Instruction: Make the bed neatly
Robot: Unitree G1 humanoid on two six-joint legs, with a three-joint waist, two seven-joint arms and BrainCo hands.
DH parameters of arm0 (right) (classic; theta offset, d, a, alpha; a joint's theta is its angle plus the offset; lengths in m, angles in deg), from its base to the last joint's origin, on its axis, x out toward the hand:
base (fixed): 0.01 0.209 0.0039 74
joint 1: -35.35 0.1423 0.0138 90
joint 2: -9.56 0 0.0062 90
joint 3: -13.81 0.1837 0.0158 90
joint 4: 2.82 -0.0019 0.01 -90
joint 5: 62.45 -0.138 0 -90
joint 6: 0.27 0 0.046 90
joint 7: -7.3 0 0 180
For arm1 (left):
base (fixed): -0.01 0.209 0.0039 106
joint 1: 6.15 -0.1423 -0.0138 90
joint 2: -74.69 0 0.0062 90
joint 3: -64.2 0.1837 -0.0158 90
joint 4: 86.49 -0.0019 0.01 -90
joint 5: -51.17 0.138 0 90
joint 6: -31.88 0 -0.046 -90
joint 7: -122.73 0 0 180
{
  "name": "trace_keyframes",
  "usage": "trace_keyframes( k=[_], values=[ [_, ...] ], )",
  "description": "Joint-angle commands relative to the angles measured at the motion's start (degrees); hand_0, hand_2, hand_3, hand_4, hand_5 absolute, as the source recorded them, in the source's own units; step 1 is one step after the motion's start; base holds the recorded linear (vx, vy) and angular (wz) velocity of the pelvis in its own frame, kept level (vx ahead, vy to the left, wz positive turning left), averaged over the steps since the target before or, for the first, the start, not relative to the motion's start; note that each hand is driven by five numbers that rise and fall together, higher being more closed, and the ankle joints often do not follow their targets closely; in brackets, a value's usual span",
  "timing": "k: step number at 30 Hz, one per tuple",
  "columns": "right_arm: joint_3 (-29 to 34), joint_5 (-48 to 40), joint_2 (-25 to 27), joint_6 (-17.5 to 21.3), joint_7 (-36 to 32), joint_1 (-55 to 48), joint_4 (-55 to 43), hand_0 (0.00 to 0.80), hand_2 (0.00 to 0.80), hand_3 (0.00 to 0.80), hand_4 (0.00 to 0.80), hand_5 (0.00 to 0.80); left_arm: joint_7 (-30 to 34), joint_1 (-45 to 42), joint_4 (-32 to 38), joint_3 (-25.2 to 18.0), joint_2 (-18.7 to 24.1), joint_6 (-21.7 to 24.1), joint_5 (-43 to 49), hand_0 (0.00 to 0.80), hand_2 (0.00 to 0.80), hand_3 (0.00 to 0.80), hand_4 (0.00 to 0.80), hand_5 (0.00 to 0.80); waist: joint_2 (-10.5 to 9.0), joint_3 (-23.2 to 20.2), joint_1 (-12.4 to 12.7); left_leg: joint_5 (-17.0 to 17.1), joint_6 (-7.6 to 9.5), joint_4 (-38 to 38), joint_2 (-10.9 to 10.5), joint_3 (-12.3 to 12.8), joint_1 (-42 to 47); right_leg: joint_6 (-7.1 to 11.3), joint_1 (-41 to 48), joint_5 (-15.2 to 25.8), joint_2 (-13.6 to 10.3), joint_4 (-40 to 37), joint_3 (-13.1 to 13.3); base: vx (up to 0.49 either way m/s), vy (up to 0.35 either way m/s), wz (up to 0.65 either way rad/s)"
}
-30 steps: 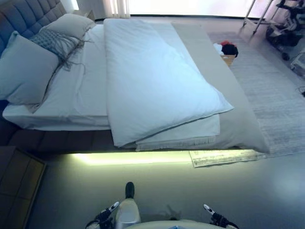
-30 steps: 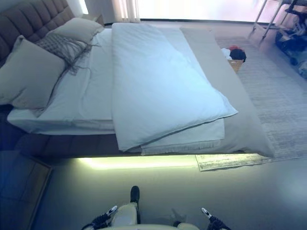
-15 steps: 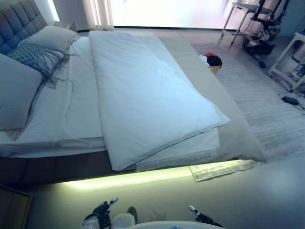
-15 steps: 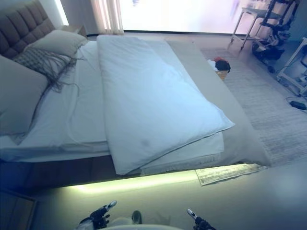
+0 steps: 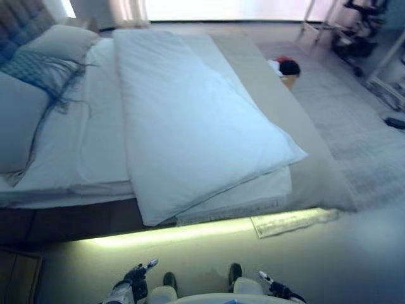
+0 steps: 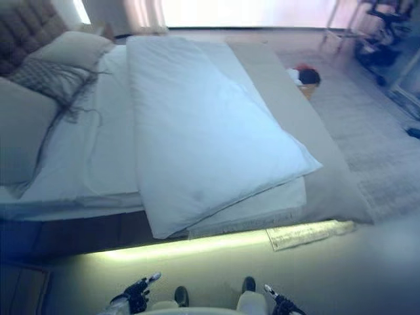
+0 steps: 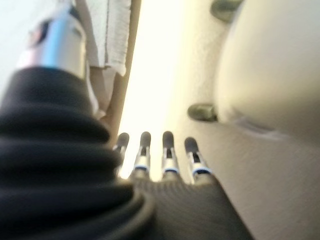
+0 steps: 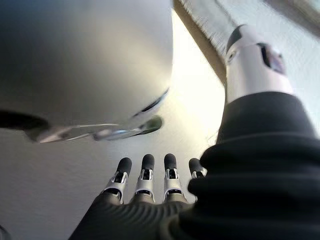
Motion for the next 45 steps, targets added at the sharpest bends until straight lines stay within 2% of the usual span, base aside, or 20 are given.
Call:
trace_keyframes(
  k=[1, 5, 8, 10, 11, 12, 13, 15, 16, 18, 19, 21, 25, 28, 32, 38, 45],
  values=[
    [-0.64, -0.7, 0.83, 2.02, 0.53, 2.31, -0.76, 0.0, 0.0, 0.0, 0.0, 0.0, 0.77, 2.4, -1.73, 0.66, -1.29, -0.06, 3.15, 0.0, 0.0, 0.0, 0.0, 0.0, -0.59, 0.21, -0.44, -5.19, -1.25, 4.52, 0.09, -3.65, 2.77, 2.21, 0.05, 4.19, -2.17, -2.56, 0.04, 0.203, -0.083, 0.08],
    [-0.82, -1.08, 0.74, 2.52, -0.13, 2.81, -1.02, 0.0, 0.0, 0.0, 0.0, 0.0, 0.06, 2.04, -2.15, 1.18, -1.17, -0.56, 2.76, 0.0, 0.0, 0.0, 0.0, 0.0, 0.46, 0.27, -0.6, -4.96, -1.96, 3.26, 0.83, -5.07, 3.72, 1.86, -0.14, 2.17, -1.8, -0.37, 0.25, 0.176, -0.073, -0.09],
    [-2.04, 0.31, 0.63, 2.15, -0.47, 3.4, -1.27, 0.0, 0.0, 0.0, 0.0, 0.0, -1.04, 1.39, -1.97, 0.89, -0.9, -0.48, 1.57, 0.0, 0.0, 0.0, 0.0, 0.0, 0.9, 0.75, -0.89, -5.63, -2.84, 6.7, 1.39, -5.25, 3.4, 0.68, -0.98, 0.78, -1.45, 1.44, 0.45, 0.134, -0.03, 0.0],
    [-3.47, -0.64, 1.01, 2.15, -0.93, 3.9, -3.31, 0.0, 0.0, 0.0, 0.0, 0.0, -1.03, 1.54, -1.2, 1.29, -1.2, 0.29, 0.87, 0.0, 0.0, 0.0, 0.0, 0.0, 0.66, 2.75, 0.15, 0.72, -5.02, 20.16, 1.48, -7.51, -5.44, -1.12, 0.21, -0.07, -1.2, 0.81, 0.0, 0.003, 0.003, 0.06],
    [-4.06, -1.07, 1.4, 2.12, -0.96, 4.5, -4.19, 0.0, 0.0, 0.0, 0.0, 0.0, -0.89, 2.1, -0.8, 1.66, -1.43, 0.77, 0.27, 0.0, 0.0, 0.0, 0.0, 0.0, 0.76, 4.08, 0.61, 2.69, -5.83, 23.8, 1.23, -9.0, -9.76, -1.52, 0.43, -0.33, -1.26, 0.67, 0.0, -0.07, 0.104, 0.24],
    [-4.99, -2.94, 1.91, 2.44, -1.05, 5.58, -5.04, 0.0, 0.0, 0.0, 0.0, 0.0, -0.77, 3.0, -0.25, 2.15, -1.81, 1.31, -0.42, 0.0, 0.0, 0.0, 0.0, 0.0, 1.37, 5.97, 1.16, 4.04, -6.56, 22.97, 1.27, -9.94, -12.8, -1.52, 0.56, -0.89, -1.18, 0.95, 0.4, -0.039, 0.185, 0.35],
    [-5.38, -5.2, 2.19, 2.83, -1.33, 6.48, -5.47, 0.0, 0.0, 0.0, 0.0, 0.0, -0.69, 3.61, 0.18, 2.39, -1.91, 1.42, -0.46, 0.0, 0.0, 0.0, 0.0, 0.0, 1.88, 7.07, 1.45, 4.29, -6.87, 19.12, 1.81, -9.61, -13.41, -1.02, 0.45, -1.27, -1.25, 1.18, 0.88, -0.065, 0.215, 0.25],
    [-5.19, -10.98, 2.69, 4.8, -3.14, 9.58, -5.75, 0.0, 0.0, 0.0, 0.0, 0.0, -0.14, 5.62, 0.67, 3.83, -1.71, 2.13, -0.52, 0.0, 0.0, 0.0, 0.0, 0.0, 2.77, 9.62, 2.17, 3.41, -5.91, 11.85, 1.87, -7.86, -15.46, 0.17, -0.89, -1.76, -1.92, 1.48, 1.09, -0.163, 0.184, -0.11],
    [-4.93, -12.81, 2.56, 5.31, -2.79, 12.16, -6.41, 0.0, 0.0, 0.0, 0.0, 0.0, 0.51, 7.06, 0.92, 4.42, -1.05, 1.66, 0.16, 0.0, 0.0, 0.0, 0.0, 0.0, 2.78, 10.77, 2.34, 2.36, -4.85, 11.37, 1.45, -8.78, -16.57, 0.37, -3.76, -1.89, -2.86, 3.32, 1.22, -0.191, 0.147, -0.36],
    [-4.71, -13.53, 2.83, 6.14, -1.71, 14.18, -7.3, 0.0, 0.0, 0.0, 0.0, 0.0, 0.38, 8.47, 0.95, 5.35, -0.64, 1.71, 0.55, 0.0, 0.0, 0.0, 0.0, 0.0, 2.95, 11.75, 2.26, 1.76, -4.55, 12.02, 1.19, -8.96, -18.25, 0.64, -6.95, -1.73, -3.84, 5.52, 1.01, -0.134, 0.12, -0.68],
    [-4.1, -14.85, 3.47, 6.66, -0.92, 16.0, -8.18, 0.0, 0.0, 0.0, 0.0, 0.0, 0.36, 9.67, 1.58, 6.43, 0.17, 2.26, -1.58, 0.0, 0.0, 0.0, 0.0, 0.0, 3.21, 13.14, 1.88, 0.94, -4.48, 13.73, 0.96, -8.5, -20.06, 1.31, -10.47, -1.29, -5.36, 7.94, 1.38, -0.119, 0.127, -0.29],
    [-3.74, -14.93, 4.23, 6.64, 0.36, 19.56, -8.4, 0.0, 0.0, 0.0, 0.0, 0.0, 0.63, 12.15, 3.0, 7.37, 1.4, 1.67, -3.78, 0.0, 0.0, 0.0, 0.0, 0.0, 3.61, 14.89, 1.7, 0.21, -4.4, 15.23, 1.07, -8.28, -22.2, 1.94, -13.81, -0.49, -6.54, 9.16, 1.86, -0.115, 0.094, 0.32],
    [-2.8, -19.18, 6.85, 6.44, 2.34, 26.04, -8.13, 0.0, 0.0, 0.0, 0.0, 0.0, 0.72, 15.68, 4.37, 8.94, 2.26, 1.94, -6.46, 0.0, 0.0, 0.0, 0.0, 0.0, 4.4, 17.31, 2.09, -0.61, -4.86, 17.91, 1.05, -8.41, -26.8, 2.16, -17.01, 0.14, -7.42, 9.28, 1.86, -0.071, 0.004, 0.22],
    [-1.66, -22.89, 9.72, 5.75, 0.82, 29.77, -7.87, 0.0, 0.0, 0.0, 0.0, 0.0, 0.19, 17.27, 5.55, 9.96, 2.6, 1.68, -8.16, 0.0, 0.0, 0.0, 0.0, 0.0, 4.86, 18.3, 3.0, -0.86, -5.21, 19.61, 1.06, -9.26, -29.61, 2.2, -18.57, -0.03, -7.85, 9.83, 1.27, -0.039, -0.091, 0.13],
    [-0.78, -24.79, 14.18, 2.06, 0.94, 35.11, -7.6, 0.0, 0.0, 0.0, 0.0, 0.0, 0.31, 18.43, 7.1, 10.83, 3.41, 0.49, -8.29, 0.0, 0.0, 0.0, 0.0, 0.0, 5.44, 19.24, 4.43, -0.16, -5.43, 20.42, 1.12, -10.03, -33.2, 2.26, -21.53, -0.74, -7.89, 11.26, 0.13, -0.024, -0.087, 0.05],
    [-0.71, -24.71, 19.58, -1.21, 2.9, 41.68, -6.26, 0.0, 0.0, 0.0, 0.0, 0.0, 0.07, 18.7, 9.46, 11.35, 4.18, 0.76, -9.84, 0.0, 0.0, 0.0, 0.0, 0.0, 6.33, 21.21, 5.74, -0.06, -4.73, 21.87, 0.53, -10.5, -37.29, 1.76, -27.66, -2.47, -7.6, 16.27, -0.41, -0.001, -0.054, 0.1],
    [-0.41, -23.71, 24.56, -2.25, 4.27, 47.57, -5.91, 0.0, 0.0, 0.0, 0.0, 0.0, -0.75, 18.27, 15.07, 11.88, 5.04, 2.02, -12.6, 0.0, 0.0, 0.0, 0.0, 0.0, 7.88, 23.06, 6.65, -0.24, -3.65, 23.22, -0.76, -11.1, -41.02, 1.17, -33.9, -4.3, -7.66, 22.37, -0.49, 0.02, -0.046, 0.09]
  ],
)
